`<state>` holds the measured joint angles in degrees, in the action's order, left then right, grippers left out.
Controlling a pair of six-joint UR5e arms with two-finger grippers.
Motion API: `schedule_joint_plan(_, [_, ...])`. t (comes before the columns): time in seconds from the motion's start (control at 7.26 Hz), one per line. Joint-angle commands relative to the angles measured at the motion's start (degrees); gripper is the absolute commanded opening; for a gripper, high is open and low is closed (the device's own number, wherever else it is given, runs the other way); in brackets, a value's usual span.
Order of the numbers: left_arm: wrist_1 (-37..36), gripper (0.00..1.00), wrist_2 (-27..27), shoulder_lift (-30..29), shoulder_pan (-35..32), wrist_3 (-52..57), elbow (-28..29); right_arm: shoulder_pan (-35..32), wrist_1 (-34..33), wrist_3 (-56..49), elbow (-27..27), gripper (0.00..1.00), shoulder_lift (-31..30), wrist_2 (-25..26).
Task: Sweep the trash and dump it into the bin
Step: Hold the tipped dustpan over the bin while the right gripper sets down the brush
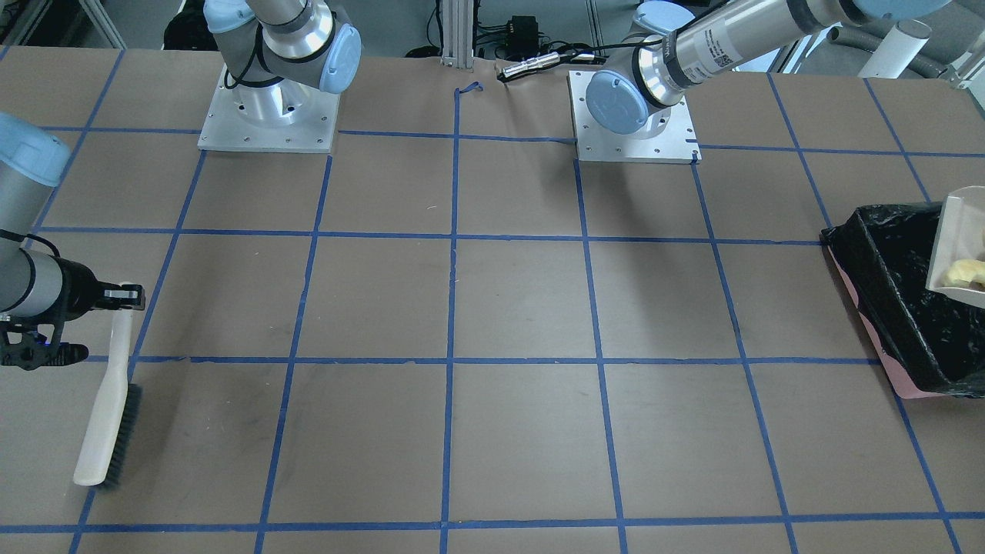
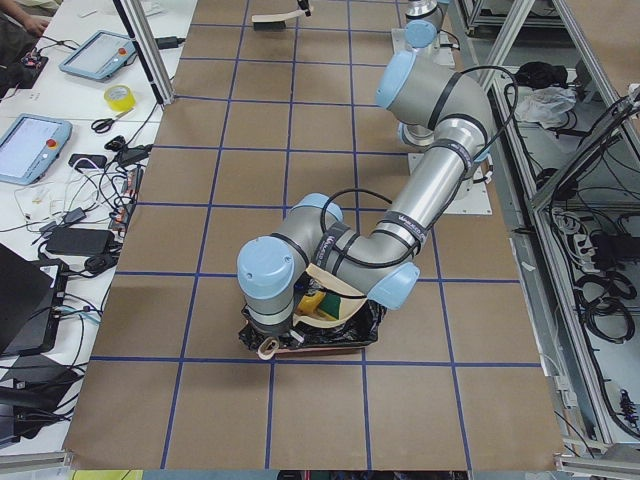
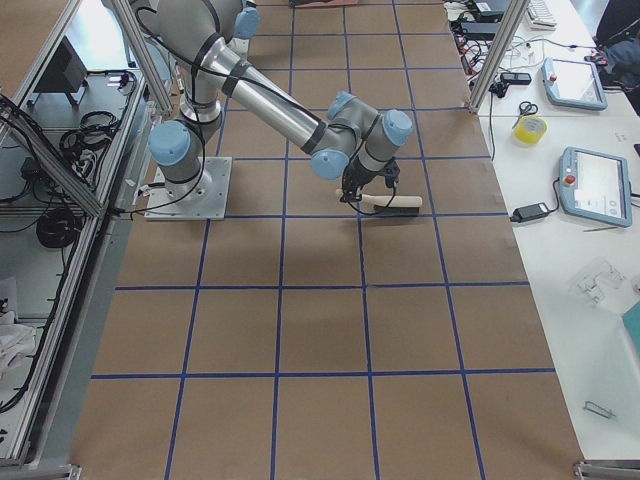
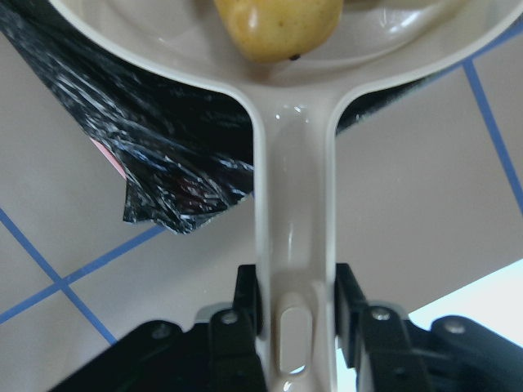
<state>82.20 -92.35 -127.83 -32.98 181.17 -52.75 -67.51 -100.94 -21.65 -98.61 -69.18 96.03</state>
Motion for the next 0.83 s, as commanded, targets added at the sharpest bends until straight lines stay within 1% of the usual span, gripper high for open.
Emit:
schedule_joint_plan(0.0, [-1.2,0.0,-1.0,0.1,-0.4,5.9,0.0,0.0,-0.7,0.2,0.0,0.35,0.4,0.0])
schedule_joint_plan(0.14, [-2.8,0.0,-2.0,0.7,-0.7,7.1,-0.4,0.0,-0.7,0.2,0.0,0.47,0.4,0.1])
schedule_joint_plan(0.28, [-6.0,0.0,-2.0,0.7,-0.9,9.0,-1.4,-0.1,-0.7,0.4,0.0,0.53,0.4,0.0])
schedule_joint_plan(0.41, [-7.2,0.0,-2.0,1.2,-1.5,9.5,-2.1,0.0,-0.7,0.6,0.0,0.54,0.4,-0.1])
schedule_joint_plan(0.55, [-7.7,0.0,-2.7,2.3,-3.6,10.4,-3.0,-0.1,-0.7,0.6,0.0,0.56,0.5,-0.3])
schedule_joint_plan(0.69, [-10.9,0.0,-3.6,3.5,-4.4,12.2,-4.6,0.0,-0.7,0.6,0.0,0.57,0.5,-0.4])
